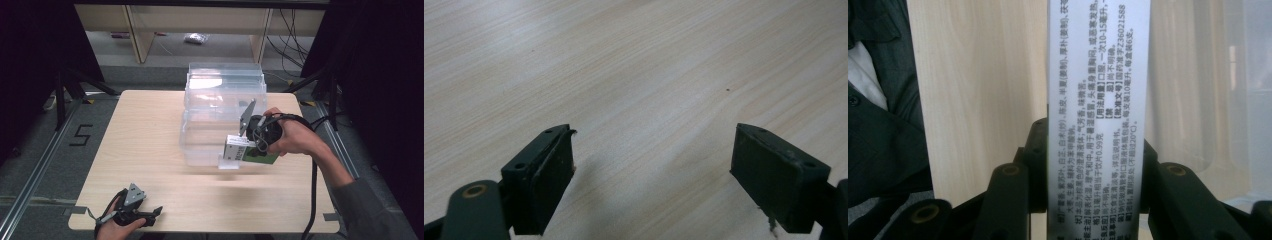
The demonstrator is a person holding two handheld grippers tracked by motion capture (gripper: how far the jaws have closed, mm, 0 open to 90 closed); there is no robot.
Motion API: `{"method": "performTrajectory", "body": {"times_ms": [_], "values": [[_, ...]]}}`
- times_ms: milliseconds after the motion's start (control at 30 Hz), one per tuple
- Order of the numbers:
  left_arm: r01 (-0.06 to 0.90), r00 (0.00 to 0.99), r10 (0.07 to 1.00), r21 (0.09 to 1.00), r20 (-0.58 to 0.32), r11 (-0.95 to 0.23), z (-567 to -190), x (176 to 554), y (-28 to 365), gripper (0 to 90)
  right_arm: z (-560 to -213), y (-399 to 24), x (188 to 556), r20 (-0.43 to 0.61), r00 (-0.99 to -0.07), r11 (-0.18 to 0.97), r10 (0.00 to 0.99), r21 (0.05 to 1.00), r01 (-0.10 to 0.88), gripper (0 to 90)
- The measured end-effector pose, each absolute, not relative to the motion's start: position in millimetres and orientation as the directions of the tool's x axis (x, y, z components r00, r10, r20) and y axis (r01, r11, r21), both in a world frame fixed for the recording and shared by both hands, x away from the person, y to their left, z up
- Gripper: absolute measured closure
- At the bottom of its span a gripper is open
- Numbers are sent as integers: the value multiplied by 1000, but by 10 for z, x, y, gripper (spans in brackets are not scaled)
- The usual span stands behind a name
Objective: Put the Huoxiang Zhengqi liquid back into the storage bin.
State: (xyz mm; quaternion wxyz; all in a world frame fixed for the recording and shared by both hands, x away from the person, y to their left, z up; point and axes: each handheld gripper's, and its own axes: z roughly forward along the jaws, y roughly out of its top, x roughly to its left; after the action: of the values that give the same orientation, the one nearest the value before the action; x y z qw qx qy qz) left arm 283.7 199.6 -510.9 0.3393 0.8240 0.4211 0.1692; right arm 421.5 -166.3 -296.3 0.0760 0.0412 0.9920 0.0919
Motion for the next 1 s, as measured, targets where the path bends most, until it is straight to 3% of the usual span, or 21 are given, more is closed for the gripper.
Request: {"method": "performTrajectory", "body": {"times_ms": [200, 233, 367, 500, 567, 667, 767, 833, 967, 1000], "values": [[578, 588, 809, 702, -7, -415, -5106, 2833, 1999, 166, -2906, -1673, 4287, -134, -979, 973, 152, 193, 124, 647], [580, 585, 811, 703, -9, -411, -5107, 2833, 1998, 167, -2897, -1677, 4348, -144, -984, 979, 105, 191, 77, 647], [578, 590, 808, 701, -6, -417, -5106, 2835, 1998, 166, -2883, -1694, 4377, -132, -980, 975, 152, 182, 127, 647], [578, 589, 808, 702, -7, -416, -5105, 2836, 1997, 166, -2896, -1694, 4455, -149, -982, 980, 118, 177, 91, 646], [578, 587, 809, 703, -6, -414, -5113, 2837, 1992, 167, -2906, -1689, 4465, -133, -979, 978, 152, 164, 129, 646], [579, 588, 809, 702, -7, -415, -5107, 2837, 1995, 167, -2927, -1678, 4544, -145, -983, 982, 109, 172, 84, 646], [579, 588, 809, 701, -6, -415, -5110, 2835, 1994, 166, -2957, -1673, 4588, -136, -980, 979, 144, 167, 121, 646], [578, 589, 808, 702, -7, -415, -5108, 2837, 1995, 166, -2979, -1666, 4658, -140, -984, 981, 108, 173, 83, 646], [577, 603, 798, 692, -2, -435, -5093, 2830, 2003, 166, -3026, -1671, 4751, -134, -980, 978, 150, 168, 127, 646], [578, 601, 799, 695, -9, -427, -5094, 2830, 2000, 167, -3041, -1671, 4805, -141, -983, 980, 119, 175, 93, 646]]}}
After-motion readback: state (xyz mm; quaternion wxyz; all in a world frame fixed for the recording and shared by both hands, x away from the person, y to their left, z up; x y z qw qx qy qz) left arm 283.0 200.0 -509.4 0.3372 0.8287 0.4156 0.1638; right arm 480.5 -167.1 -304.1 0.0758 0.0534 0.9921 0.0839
